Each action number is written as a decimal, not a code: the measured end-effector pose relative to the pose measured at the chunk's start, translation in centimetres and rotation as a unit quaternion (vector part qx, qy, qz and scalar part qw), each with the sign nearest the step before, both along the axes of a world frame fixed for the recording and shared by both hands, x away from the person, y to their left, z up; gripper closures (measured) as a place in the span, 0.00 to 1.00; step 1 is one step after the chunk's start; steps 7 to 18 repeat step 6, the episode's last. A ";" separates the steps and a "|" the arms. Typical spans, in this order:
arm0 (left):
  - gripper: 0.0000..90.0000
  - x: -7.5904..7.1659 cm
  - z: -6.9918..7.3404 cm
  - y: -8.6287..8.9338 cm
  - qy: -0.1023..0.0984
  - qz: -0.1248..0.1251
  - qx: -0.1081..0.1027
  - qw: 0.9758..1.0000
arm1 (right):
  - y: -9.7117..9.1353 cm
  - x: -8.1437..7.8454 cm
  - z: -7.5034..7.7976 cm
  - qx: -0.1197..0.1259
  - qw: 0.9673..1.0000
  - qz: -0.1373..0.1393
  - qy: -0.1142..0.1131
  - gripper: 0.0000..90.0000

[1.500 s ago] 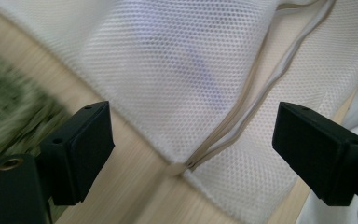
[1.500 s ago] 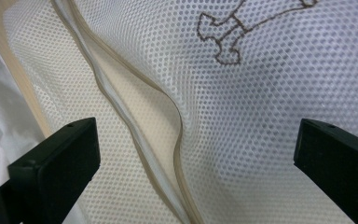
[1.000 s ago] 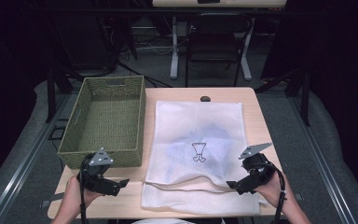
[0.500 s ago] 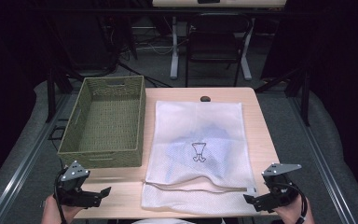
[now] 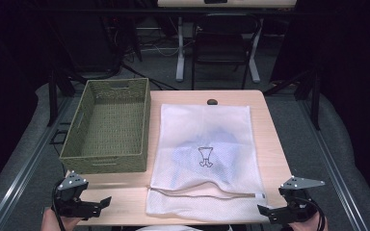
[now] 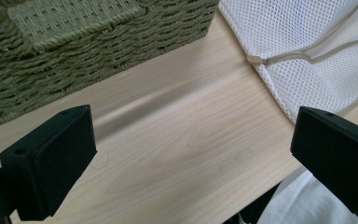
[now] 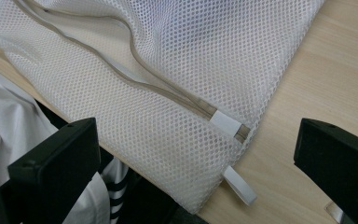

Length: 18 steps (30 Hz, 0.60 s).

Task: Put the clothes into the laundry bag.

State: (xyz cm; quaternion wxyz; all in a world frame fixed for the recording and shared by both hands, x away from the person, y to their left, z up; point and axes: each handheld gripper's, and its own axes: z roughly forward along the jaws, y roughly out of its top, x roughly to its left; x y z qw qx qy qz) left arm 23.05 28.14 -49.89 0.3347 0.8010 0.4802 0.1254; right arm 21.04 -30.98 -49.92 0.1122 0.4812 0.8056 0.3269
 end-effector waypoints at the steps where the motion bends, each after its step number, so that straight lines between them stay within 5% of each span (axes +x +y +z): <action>1: 0.00 0.0 0.0 0.0 0.000 0.001 -0.003 1.000 | 0.0 0.0 0.0 0.000 1.000 0.000 -0.001 0.00; 18: 0.00 0.3 0.0 0.1 -0.006 0.003 -0.001 1.000 | 0.0 0.0 0.0 0.000 1.000 -0.007 -0.003 0.02</action>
